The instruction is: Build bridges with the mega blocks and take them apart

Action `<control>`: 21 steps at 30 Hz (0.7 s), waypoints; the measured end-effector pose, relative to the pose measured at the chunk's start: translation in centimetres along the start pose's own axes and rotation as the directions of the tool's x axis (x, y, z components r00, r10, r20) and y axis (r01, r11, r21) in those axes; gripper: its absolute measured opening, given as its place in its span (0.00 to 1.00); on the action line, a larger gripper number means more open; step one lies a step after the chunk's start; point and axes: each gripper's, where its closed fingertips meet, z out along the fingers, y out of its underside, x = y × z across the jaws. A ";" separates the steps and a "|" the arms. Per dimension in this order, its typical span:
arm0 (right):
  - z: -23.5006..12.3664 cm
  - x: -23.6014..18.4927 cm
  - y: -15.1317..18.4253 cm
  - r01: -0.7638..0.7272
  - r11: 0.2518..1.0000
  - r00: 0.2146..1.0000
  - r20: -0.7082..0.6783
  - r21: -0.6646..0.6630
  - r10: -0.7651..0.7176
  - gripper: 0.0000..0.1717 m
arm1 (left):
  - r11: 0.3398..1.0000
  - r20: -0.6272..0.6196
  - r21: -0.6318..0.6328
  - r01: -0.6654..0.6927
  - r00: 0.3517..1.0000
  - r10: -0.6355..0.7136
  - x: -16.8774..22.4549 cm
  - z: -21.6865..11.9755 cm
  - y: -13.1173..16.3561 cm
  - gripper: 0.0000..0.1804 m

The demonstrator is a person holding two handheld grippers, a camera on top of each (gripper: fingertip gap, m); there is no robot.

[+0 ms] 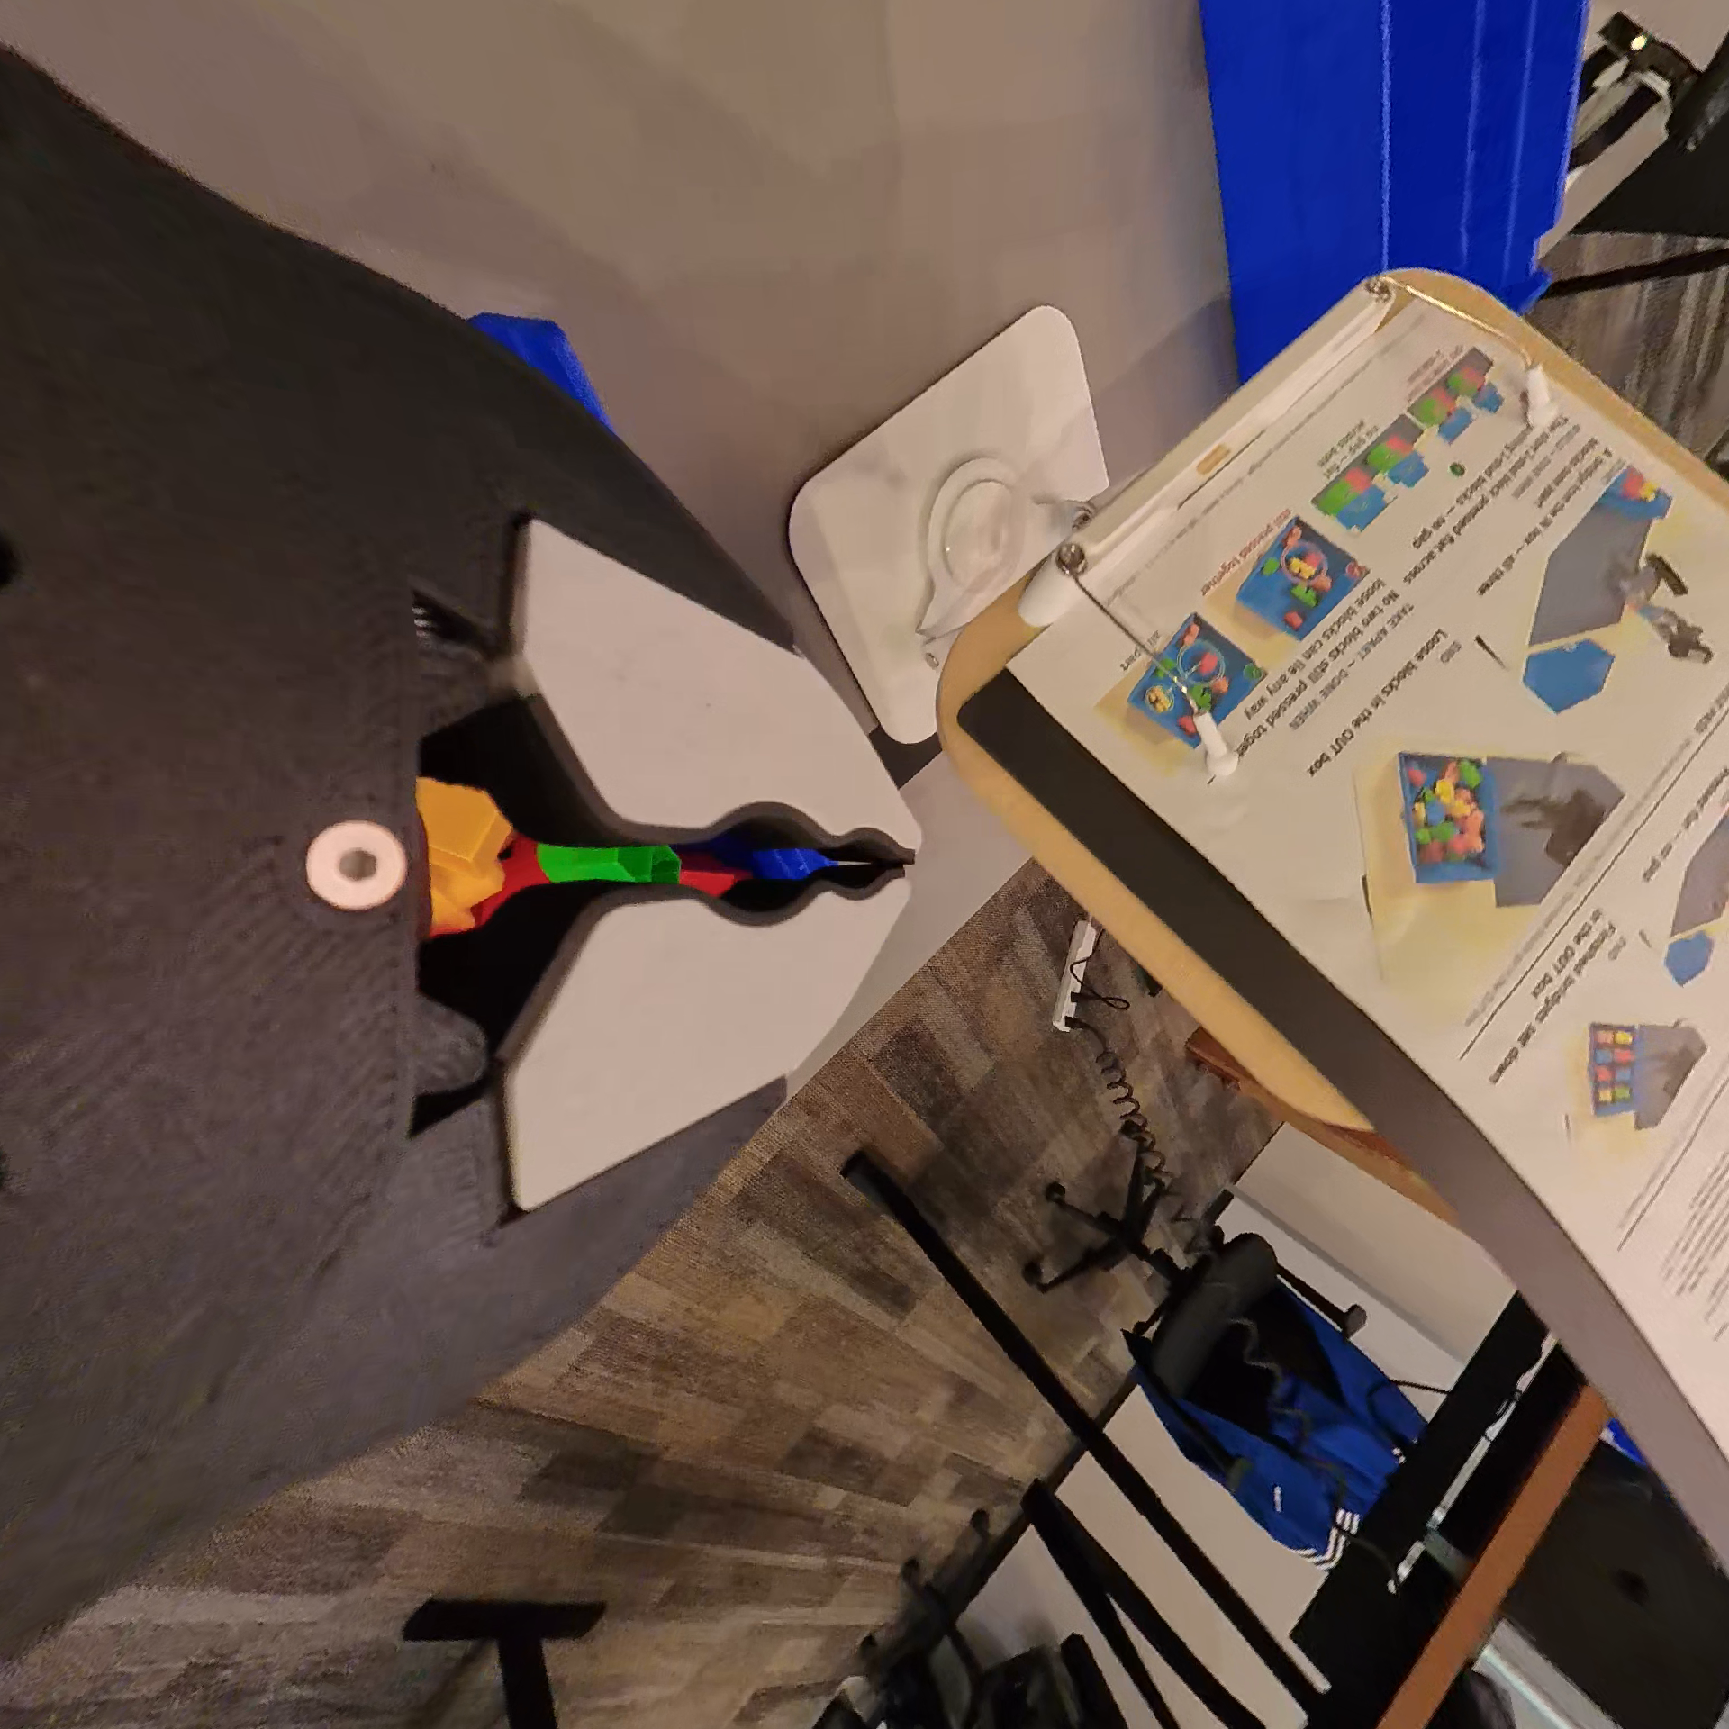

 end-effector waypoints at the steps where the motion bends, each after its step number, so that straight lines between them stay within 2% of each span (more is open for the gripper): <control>1: 0.1 -0.4 -0.1 0.015 1.000 1.000 0.006 -0.006 -0.015 0.00 | 1.000 0.007 -0.005 -0.003 1.000 0.003 -0.1 0.0 0.1 0.00; 15: 1.0 -4.0 -2.3 0.089 0.995 0.994 0.066 0.044 -0.092 0.00 | 0.999 0.094 0.016 -0.034 0.995 0.033 -1.7 -1.8 -0.1 0.00; 18: 1.1 -4.2 -2.4 0.094 0.995 0.993 0.067 0.044 -0.097 0.00 | 0.999 0.152 0.003 -0.052 0.987 0.051 -2.6 -2.3 -0.1 0.00; 21: 1.1 -4.1 -2.4 0.095 0.995 0.994 0.057 0.044 -0.097 0.00 | 0.997 0.269 -0.041 -0.062 0.961 0.071 -4.7 -2.8 0.7 0.00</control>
